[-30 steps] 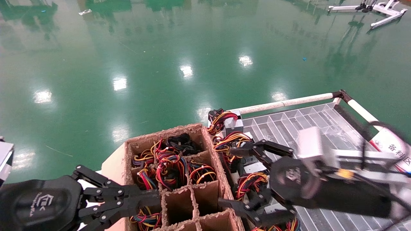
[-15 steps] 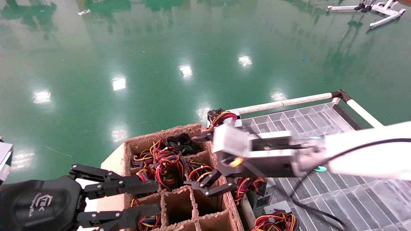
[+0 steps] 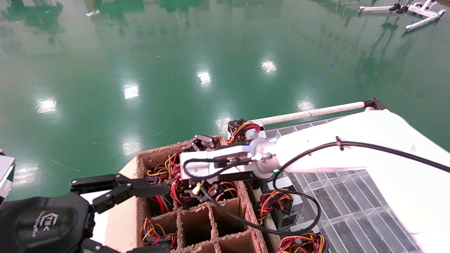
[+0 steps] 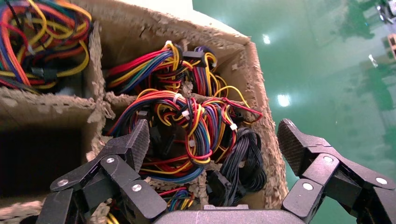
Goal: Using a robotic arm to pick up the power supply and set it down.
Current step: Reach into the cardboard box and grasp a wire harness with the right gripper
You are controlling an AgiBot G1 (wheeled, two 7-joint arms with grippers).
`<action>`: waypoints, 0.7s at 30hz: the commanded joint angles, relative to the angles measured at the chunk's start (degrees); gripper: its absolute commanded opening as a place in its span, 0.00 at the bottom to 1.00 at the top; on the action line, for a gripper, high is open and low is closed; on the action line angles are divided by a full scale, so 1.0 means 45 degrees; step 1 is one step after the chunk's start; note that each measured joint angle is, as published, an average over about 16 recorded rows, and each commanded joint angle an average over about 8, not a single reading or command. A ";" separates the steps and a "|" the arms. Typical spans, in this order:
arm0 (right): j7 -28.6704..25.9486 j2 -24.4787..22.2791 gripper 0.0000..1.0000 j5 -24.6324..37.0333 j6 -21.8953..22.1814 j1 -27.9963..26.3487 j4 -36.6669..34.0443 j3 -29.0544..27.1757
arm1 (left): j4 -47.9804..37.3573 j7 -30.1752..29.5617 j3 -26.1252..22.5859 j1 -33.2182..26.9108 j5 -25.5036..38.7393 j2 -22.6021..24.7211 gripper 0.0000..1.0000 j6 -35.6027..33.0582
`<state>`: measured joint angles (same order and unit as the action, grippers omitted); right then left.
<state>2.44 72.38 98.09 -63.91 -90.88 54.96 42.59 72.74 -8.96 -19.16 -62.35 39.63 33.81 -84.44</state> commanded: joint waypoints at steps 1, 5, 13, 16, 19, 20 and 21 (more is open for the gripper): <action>0.0185 0.0282 0.00 0.0422 0.0082 -0.0175 -0.0196 0.0238 | 0.0000 0.0000 0.0000 0.0000 0.0000 0.0000 1.00 0.0000; 0.0371 0.0538 0.00 0.0838 0.0082 -0.0395 -0.0414 0.0503 | 0.0000 0.0001 -0.0001 0.0000 -0.0001 -0.0001 1.00 0.0001; 0.0496 0.0851 0.00 0.1341 0.0367 -0.0537 -0.0574 0.0880 | 0.0000 0.0002 -0.0003 -0.0001 -0.0002 -0.0001 1.00 0.0001; 0.0510 0.0888 0.00 0.1382 0.0446 -0.0555 -0.0591 0.0992 | 0.0000 0.0002 -0.0004 -0.0001 -0.0003 -0.0002 1.00 0.0002; 0.0480 0.0895 0.00 0.1430 0.0541 -0.0578 -0.0593 0.1101 | 0.0000 0.0002 -0.0005 -0.0001 -0.0003 -0.0002 1.00 0.0002; 0.0461 0.0896 0.00 0.1454 0.0569 -0.0588 -0.0594 0.1140 | 0.0000 0.0003 -0.0005 -0.0001 -0.0003 -0.0002 1.00 0.0002; 0.0437 0.0896 0.00 0.1481 0.0595 -0.0598 -0.0595 0.1183 | 0.0000 0.0003 -0.0005 -0.0001 -0.0004 -0.0002 1.00 0.0002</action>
<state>4.33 76.41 104.78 -61.36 -93.58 52.29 47.96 72.74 -8.95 -19.19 -62.35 39.61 33.80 -84.43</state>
